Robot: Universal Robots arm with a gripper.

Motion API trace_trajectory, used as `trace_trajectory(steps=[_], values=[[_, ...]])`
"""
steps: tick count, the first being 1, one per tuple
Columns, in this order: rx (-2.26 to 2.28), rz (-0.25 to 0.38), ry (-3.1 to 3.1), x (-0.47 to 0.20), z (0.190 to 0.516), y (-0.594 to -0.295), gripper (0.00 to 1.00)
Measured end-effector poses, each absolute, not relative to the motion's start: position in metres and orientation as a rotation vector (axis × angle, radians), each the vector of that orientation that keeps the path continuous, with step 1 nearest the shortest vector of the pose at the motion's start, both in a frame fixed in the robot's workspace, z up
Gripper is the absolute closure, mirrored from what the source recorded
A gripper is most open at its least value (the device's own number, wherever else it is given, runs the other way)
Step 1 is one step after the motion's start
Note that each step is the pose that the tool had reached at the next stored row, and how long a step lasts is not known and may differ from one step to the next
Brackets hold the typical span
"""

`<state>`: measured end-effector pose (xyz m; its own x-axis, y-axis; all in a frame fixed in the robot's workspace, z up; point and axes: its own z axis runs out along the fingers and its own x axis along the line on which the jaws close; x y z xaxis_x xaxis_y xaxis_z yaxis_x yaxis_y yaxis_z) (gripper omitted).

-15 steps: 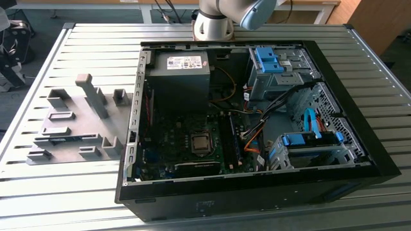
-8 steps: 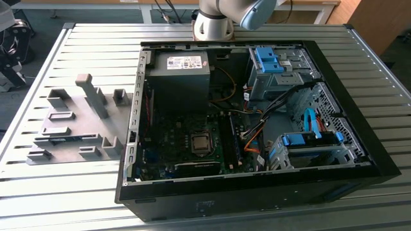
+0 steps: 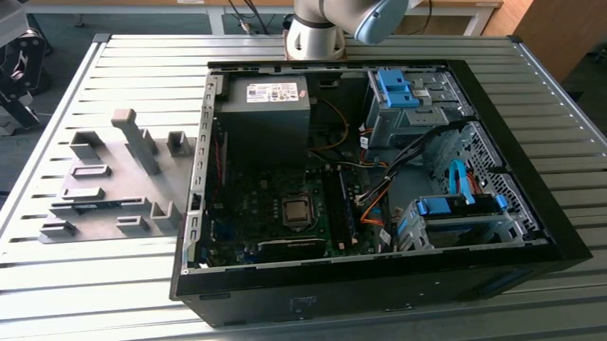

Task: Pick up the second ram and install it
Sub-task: 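Pick up the second ram and move it above second insertion slot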

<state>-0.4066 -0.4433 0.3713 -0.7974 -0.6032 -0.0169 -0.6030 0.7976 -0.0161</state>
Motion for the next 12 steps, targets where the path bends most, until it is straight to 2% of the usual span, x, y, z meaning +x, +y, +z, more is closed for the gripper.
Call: trace_trajectory(steps=[12], values=[[-1.0, -0.015, 2.956, -0.4066, 0.3713, -0.4432, 0.89]])
